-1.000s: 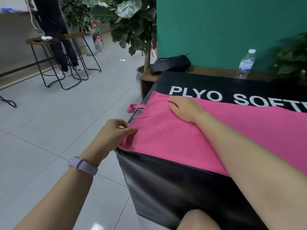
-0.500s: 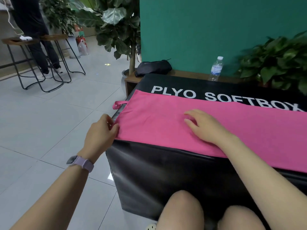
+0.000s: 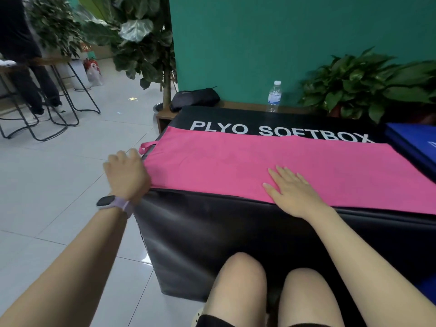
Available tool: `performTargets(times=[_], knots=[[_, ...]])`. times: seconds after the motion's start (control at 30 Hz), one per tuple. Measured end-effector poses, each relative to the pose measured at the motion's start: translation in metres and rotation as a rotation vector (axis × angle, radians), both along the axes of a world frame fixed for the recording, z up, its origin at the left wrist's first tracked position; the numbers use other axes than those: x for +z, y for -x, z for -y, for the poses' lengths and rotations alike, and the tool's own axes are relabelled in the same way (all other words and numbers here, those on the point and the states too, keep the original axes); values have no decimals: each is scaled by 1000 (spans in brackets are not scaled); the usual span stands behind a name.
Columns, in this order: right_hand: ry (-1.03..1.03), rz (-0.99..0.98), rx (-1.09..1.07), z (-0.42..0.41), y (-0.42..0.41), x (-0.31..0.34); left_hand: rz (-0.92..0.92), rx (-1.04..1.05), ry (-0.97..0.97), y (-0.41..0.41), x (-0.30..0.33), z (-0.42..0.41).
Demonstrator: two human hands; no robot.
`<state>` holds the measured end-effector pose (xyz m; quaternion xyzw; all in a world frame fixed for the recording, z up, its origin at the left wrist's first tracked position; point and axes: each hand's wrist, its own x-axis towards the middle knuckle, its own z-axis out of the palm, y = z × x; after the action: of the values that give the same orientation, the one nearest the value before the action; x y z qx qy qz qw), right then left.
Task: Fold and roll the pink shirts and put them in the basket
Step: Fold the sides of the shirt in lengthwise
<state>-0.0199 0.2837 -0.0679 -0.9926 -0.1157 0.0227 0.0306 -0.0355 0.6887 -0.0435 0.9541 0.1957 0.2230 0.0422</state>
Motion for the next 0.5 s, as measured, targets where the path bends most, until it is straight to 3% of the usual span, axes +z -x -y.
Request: performTargets(times=[0.07,0.2,0.27,0.33,0.5], knots=[[20,-3,15,-10,-3,4,25,-151,-115,-6,11,41],[-251,52,144,-60,-23,21,-26,-597,152,-22,10,135],[-391,48,130,-85,-34,26,-122,-685,162,-28,-2,163],[-407,15,92,-100,-39,21,-197,-603,127,-34,-14,160],[-157,-36,59,-102,-44,-2,-296,-243,173,-39,-23,71]])
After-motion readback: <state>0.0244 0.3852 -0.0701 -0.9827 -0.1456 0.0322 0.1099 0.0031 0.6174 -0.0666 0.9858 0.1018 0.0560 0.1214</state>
